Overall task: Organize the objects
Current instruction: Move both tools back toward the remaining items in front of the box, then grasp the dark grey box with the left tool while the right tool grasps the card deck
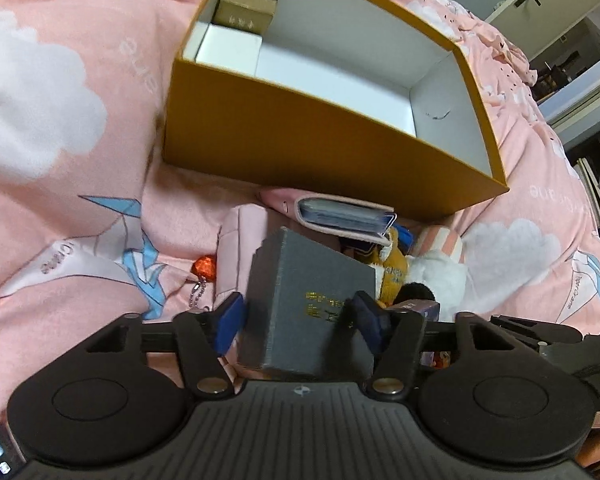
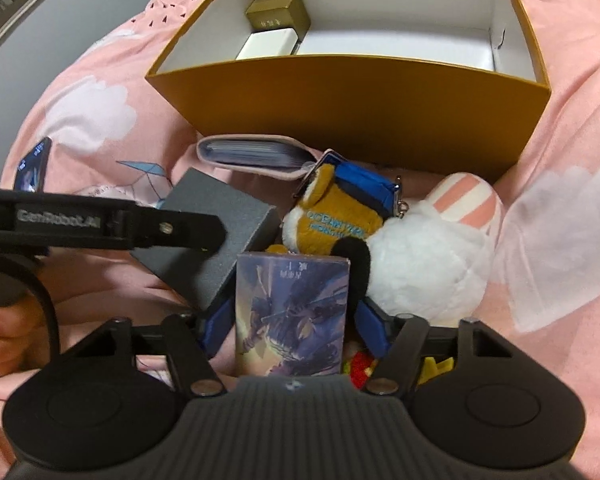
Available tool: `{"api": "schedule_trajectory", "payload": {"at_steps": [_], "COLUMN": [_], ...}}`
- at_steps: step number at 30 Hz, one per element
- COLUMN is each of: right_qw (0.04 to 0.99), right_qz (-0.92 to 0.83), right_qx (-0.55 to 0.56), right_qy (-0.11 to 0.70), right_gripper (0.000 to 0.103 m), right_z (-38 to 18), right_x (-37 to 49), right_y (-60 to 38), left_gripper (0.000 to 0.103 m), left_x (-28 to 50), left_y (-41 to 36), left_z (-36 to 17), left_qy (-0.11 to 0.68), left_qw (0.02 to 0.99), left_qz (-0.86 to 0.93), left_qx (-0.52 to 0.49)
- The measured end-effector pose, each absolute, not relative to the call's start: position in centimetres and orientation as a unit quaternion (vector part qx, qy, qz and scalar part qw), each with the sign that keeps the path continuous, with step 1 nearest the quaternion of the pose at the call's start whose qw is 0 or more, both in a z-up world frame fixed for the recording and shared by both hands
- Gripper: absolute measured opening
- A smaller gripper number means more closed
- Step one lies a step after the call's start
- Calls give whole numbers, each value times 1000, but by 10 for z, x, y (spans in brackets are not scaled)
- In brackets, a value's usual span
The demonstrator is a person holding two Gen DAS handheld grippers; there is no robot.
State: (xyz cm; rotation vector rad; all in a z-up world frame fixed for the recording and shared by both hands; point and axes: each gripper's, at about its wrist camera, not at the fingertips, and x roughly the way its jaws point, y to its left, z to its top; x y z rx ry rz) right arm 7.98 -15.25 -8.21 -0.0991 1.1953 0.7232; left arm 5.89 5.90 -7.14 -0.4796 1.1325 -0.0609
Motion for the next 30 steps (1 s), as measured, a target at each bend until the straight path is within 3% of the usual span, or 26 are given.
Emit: {"api": "schedule_trajectory", "payload": {"at_steps": [7, 13, 17, 22, 30], "right_qw": [763, 762, 761, 759, 745], "right_qz": [332, 332, 333, 335, 336], "right_qx": [-40, -35, -33, -33, -13], "right_qy": [553, 555, 556, 558, 575], "right_gripper": [67, 67, 67, 67, 63], "right_z": [-83, -83, -85, -86, -98], "right_x": [81, 81, 82, 83, 87], "right_y": [-153, -153, -153, -154, -154], "left_gripper": [45, 46, 54, 63, 51], "left_x": [49, 52, 56, 62, 56], "left_y": [61, 78, 88, 75, 81], "left_z": [-50, -63, -83, -86, -82], "left_qy": [509, 513, 523, 525, 515], "left_qw": [831, 807, 784, 797, 801], "left_qz": [-17, -11, -9, -15, -20], "left_qx": [-223, -292, -334, -299, -304]}}
